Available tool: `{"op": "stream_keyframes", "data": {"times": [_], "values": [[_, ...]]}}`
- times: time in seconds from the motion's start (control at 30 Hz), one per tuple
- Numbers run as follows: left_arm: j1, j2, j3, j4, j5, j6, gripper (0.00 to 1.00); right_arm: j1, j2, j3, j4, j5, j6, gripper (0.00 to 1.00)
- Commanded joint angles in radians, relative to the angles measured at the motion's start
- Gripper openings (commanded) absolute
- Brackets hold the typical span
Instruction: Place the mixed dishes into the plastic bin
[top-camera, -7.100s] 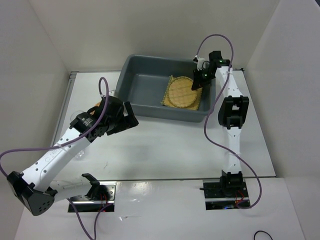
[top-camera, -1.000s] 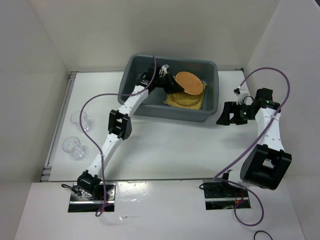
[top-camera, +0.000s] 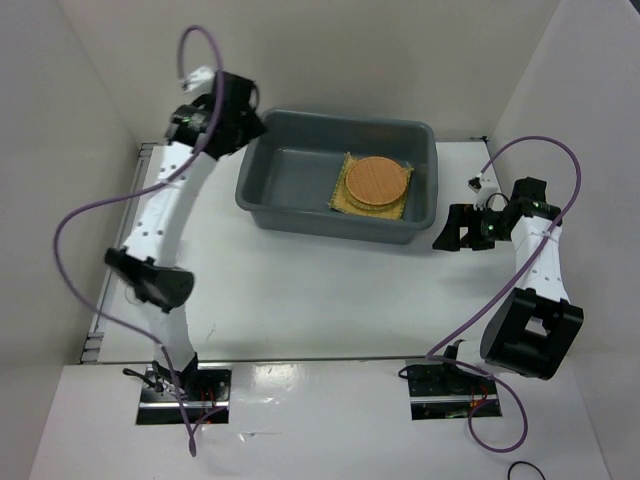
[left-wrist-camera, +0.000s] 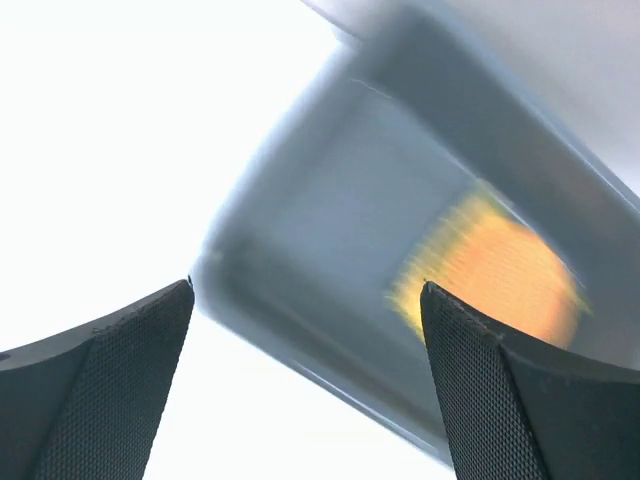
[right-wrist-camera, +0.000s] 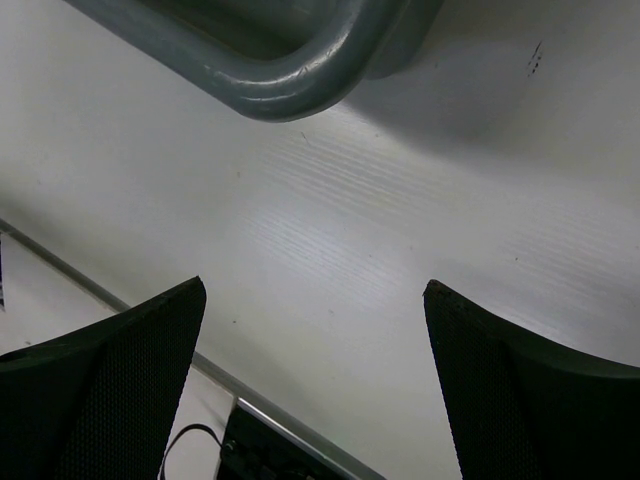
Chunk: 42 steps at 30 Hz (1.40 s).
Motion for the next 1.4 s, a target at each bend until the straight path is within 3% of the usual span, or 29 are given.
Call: {"op": "stream_keyframes", "data": {"times": [0.0,0.13,0.3,0.53,0.93,1.0,1.1,1.13,1.23,1.37], "values": [[0.171,-0.074,-0.426,-0.025,-0.15,-0.122,1.0,-0.007,0.001,-0.006,0.023,-0.019,-0.013,0.94],[0.296,-0.212,-0.742,0.038,-0.127,-0.172,1.0,-0.007,0.001,-0.006,0.023,-0.019,-0.013,0.94],[0.451,-0.358,-1.027,0.293,0.051,-0.089,1.0,-0.007,-0.008,-0.006,0.023,-0.019,-0.013,0.94],[0.528,-0.296,-1.062,0.325,0.048,-0.021,1.0,-0.007,0.003,-0.006,0.023,-0.019,-0.013,0.94],[0.626,-0.168,-1.127,0.464,0.182,0.097,1.0,-0.007,0.012,-0.006,0.023,-0.001,-0.013,0.94],[0.626,-0.159,-1.118,0.475,0.191,0.106,0.96,-0.007,0.012,0.003,0.012,-0.001,-0.013,0.94],[0.626,-0.168,-1.128,0.5,0.214,0.117,0.82,-0.007,0.021,0.003,0.012,-0.001,-0.013,0.94],[0.626,-0.168,-1.138,0.5,0.214,0.127,0.57,-0.007,0.021,0.003,0.012,-0.001,-0.013,0.94],[0.635,-0.191,-1.113,0.474,0.223,0.127,0.03,-0.007,0.021,0.003,0.012,-0.001,-0.013,0.94],[0.635,-0.274,-1.047,0.465,0.251,0.085,0.0,-0.007,0.021,-0.009,0.021,-0.001,-0.013,0.94]]}}
